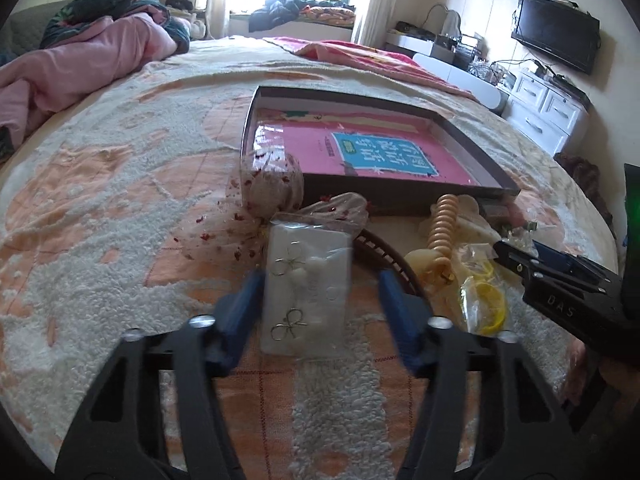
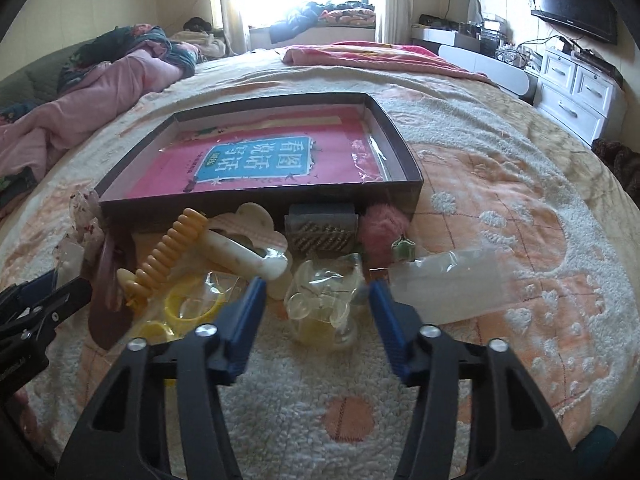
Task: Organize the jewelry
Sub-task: 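Grasp the clear earring card with the left tool while the right tool grasps the clear bottle, then lower the earring card into the tray with the left tool while the right tool places the bottle there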
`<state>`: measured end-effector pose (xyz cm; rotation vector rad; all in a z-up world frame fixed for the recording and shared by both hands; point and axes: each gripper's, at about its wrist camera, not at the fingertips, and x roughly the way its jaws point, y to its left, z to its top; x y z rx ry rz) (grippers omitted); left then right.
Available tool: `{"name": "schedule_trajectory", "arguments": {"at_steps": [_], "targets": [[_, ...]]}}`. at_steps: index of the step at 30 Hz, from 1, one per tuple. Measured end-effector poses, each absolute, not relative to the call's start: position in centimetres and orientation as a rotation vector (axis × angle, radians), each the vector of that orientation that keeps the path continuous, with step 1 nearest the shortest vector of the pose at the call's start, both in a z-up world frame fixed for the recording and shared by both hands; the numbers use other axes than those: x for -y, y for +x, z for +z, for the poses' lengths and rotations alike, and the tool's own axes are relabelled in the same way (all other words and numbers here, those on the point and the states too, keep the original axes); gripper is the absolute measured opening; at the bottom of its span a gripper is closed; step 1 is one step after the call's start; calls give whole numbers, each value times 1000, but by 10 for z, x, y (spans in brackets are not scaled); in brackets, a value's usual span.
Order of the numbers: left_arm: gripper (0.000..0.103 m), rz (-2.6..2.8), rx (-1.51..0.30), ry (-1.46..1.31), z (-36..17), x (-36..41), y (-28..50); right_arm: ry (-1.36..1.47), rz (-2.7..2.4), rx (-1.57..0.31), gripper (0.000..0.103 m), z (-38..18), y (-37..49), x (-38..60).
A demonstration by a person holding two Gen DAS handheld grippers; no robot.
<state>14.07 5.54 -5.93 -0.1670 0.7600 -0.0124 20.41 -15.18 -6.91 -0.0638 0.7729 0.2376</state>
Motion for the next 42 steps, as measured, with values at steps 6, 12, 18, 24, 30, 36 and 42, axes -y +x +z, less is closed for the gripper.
{"name": "schedule_trajectory", "arguments": {"at_steps": [6,12,18,24,30,36,42], "targets": [[32,-34,-765,-178,-64,-58,139,-58,242,-753,35,-70,202,157],[32,-56,-757,-180,-60,-59,126,-37,268,-745,35,-65,192,165],[32,-100,-745,-168,-49,-49,115,-11,303,-748,35,-59,175,173],[32,-140,-715,-146,-35,-36,120,0,334,-719,35,-46,160,177],[32,-134,-695,-152,-22,-34,137,2,361,-668,35,-28,164,177],[32,-116,-684,-152,-13,-38,158,7,368,-652,35,-19,185,172],[32,-85,-665,-155,-5,-43,181,13,367,-648,35,-18,210,170]]}}
